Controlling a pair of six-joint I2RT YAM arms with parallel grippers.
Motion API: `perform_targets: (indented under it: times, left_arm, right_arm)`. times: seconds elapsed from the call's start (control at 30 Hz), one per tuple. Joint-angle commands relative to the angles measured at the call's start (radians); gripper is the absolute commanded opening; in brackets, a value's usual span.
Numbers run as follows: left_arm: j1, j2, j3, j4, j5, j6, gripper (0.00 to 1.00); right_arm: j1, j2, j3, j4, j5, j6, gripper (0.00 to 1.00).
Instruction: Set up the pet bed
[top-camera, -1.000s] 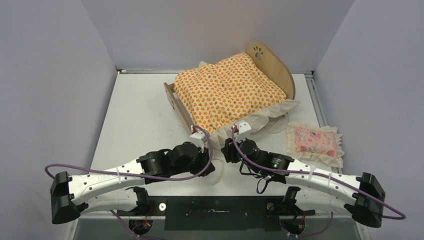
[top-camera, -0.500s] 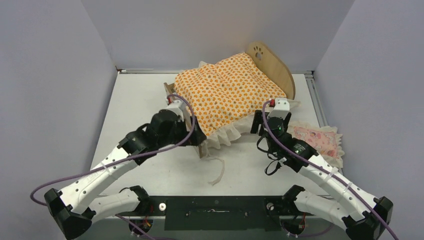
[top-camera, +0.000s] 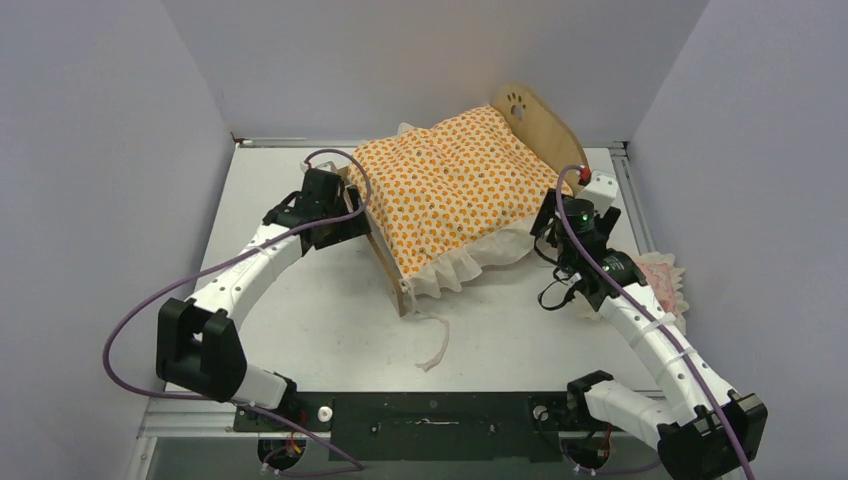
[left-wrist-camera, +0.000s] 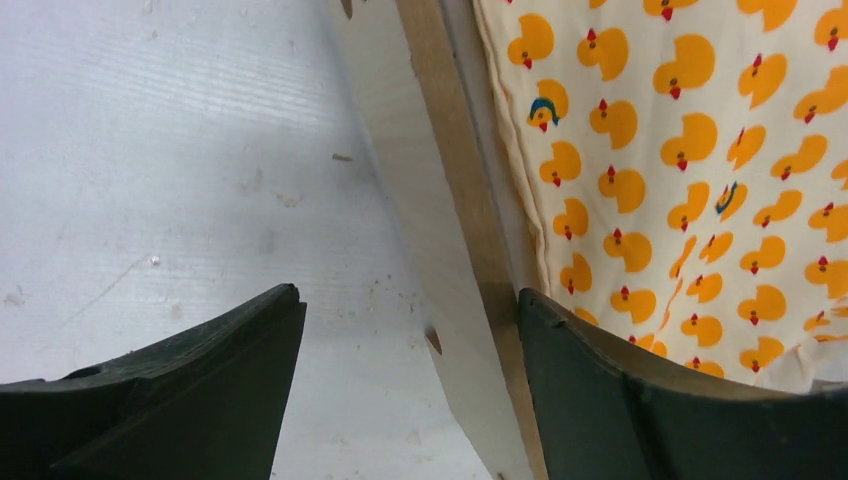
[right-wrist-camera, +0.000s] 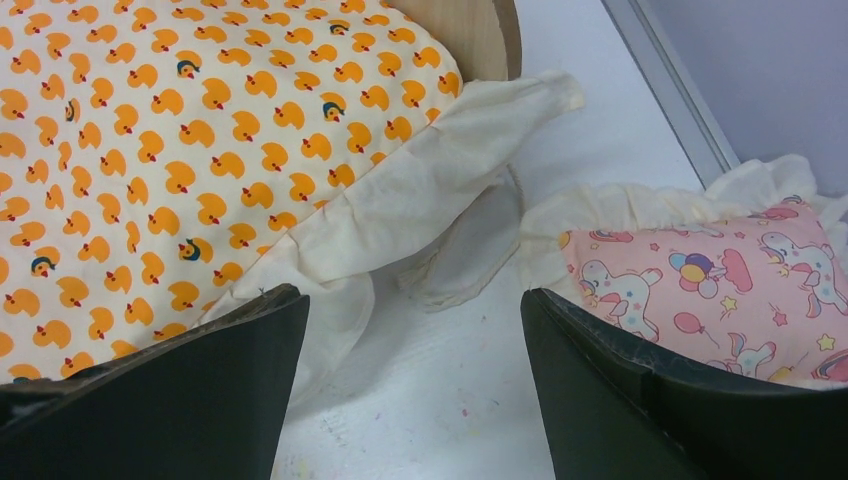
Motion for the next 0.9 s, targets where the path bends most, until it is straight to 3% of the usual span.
perform_targets:
  times: [0.0, 0.17, 0.4, 0.63, 0.87]
  left_arm:
    - [0.014, 0.061, 0.063, 0.112, -0.027, 0.028, 0.73]
    - [0.014, 0.095, 0.048, 0.163, -0.01, 0.022, 0.62]
    - [0.014, 0.072, -0.021, 0.217, 0.009, -0.025, 0.18]
    - [0.01, -0.02, -0.113, 0.241, -0.017, -0.081, 0.06]
    - [-0.005, -0.046, -0.143, 0.242, -0.022, -0.101, 0.04]
  right_arm:
    - [-0.056, 0.037, 0.079, 0.033, -0.154, -0.021, 0.77]
    - [-0.044, 0.072, 0.085, 0.07, -0.443, -0.039, 0.66]
    - [0.04, 0.091, 0.057, 0.093, -0.603, -0.009, 0.59]
    - [0.442, 0.204, 0.082, 0.154, -0.557, 0.01, 0.52]
    - [0.561, 0.321, 0.062, 0.294, -0.577, 0.034, 0.41]
